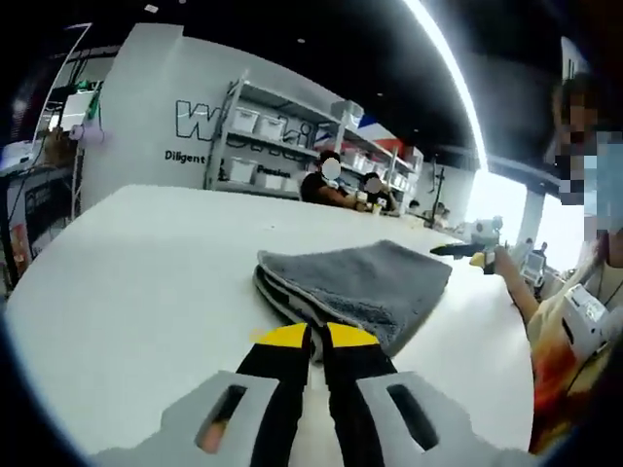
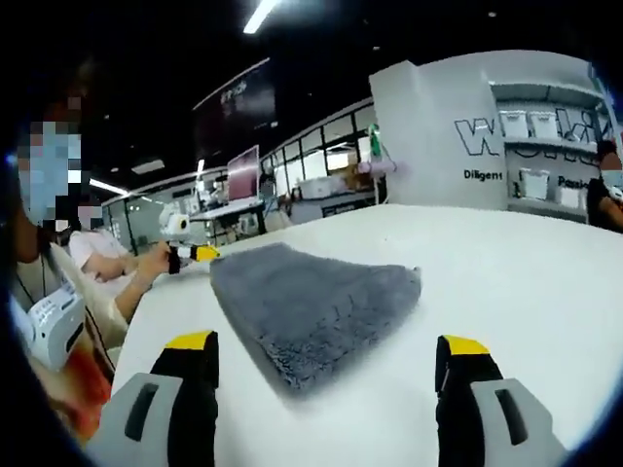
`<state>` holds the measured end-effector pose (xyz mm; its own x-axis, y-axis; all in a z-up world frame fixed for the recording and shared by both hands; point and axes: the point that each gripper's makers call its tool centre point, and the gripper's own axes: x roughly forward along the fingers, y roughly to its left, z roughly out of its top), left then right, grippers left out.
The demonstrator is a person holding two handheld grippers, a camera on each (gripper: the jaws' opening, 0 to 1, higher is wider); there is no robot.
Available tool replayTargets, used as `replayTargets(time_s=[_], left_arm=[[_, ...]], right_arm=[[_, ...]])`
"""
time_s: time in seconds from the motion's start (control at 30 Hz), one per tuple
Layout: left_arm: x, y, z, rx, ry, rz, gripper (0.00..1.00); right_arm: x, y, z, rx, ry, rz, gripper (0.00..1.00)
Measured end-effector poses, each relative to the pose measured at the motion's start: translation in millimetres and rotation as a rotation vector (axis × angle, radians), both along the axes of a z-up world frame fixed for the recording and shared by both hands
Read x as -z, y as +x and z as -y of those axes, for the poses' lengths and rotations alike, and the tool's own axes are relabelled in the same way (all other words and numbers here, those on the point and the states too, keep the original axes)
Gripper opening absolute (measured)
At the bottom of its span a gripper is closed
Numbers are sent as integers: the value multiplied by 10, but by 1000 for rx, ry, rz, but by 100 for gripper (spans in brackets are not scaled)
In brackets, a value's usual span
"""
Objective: Fold the towel on the table until its edges align and the towel forms a compact rectangular stack.
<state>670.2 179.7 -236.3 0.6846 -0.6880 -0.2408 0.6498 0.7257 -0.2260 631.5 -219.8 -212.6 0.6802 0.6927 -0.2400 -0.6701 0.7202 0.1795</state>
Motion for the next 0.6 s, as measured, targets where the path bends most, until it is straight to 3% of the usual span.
replayTargets(time_s=[0.13, 0.2, 0.27, 0.37, 0.5, 0.6], left_arm=[[103, 53, -125, -59, 20, -32, 43], [100, 55, -165, -69, 18, -37, 57], [68, 49, -175, -75, 9, -24, 63], [-32, 33, -140, -58, -30, 16, 65], [-93, -50, 1, 4, -65, 31, 79], [-40, -90, 55, 33, -12, 31, 88]], right_arm=[[-98, 46, -5, 35, 82, -24, 91], [-126, 65, -10, 42, 113, -37, 80], [-142, 116, 9, 46, 124, -45, 68], [-124, 176, 17, 58, 120, -56, 57], [-121, 255, -19, 59, 106, -62, 53], [-93, 297, -91, 66, 92, -80, 52]])
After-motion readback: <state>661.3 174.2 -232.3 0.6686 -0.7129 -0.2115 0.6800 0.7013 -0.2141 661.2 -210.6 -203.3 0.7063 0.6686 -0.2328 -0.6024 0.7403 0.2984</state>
